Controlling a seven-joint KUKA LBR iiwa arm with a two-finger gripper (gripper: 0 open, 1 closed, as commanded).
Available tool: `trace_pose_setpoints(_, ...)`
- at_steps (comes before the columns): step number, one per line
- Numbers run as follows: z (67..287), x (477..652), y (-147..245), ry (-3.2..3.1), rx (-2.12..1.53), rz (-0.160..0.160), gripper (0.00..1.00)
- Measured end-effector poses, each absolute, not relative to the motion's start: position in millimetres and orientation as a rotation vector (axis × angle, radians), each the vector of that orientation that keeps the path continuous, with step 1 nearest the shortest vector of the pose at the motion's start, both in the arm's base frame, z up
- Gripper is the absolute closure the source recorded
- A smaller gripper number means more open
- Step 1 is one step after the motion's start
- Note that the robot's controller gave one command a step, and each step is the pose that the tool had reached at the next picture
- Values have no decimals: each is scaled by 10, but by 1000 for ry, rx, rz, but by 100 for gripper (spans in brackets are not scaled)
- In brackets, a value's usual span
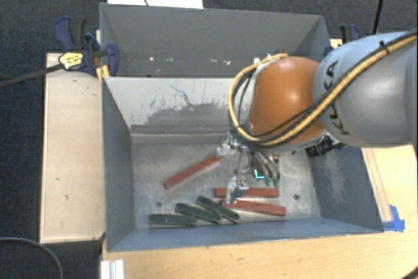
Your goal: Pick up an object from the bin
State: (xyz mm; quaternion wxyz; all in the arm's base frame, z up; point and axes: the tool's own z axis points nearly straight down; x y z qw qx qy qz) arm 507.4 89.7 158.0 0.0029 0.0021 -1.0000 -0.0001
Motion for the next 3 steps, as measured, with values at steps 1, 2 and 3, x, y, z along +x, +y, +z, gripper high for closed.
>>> trace_pose_setpoints(1, 1616, 5093, 893, -3143, 1, -2, 0)
trace_pose_setpoints(2, 767, 4832, 258, -3139, 219, -1, 100)
trace_pose_setpoints(3, 767, 4832, 258, -3139, 216, -1, 100)
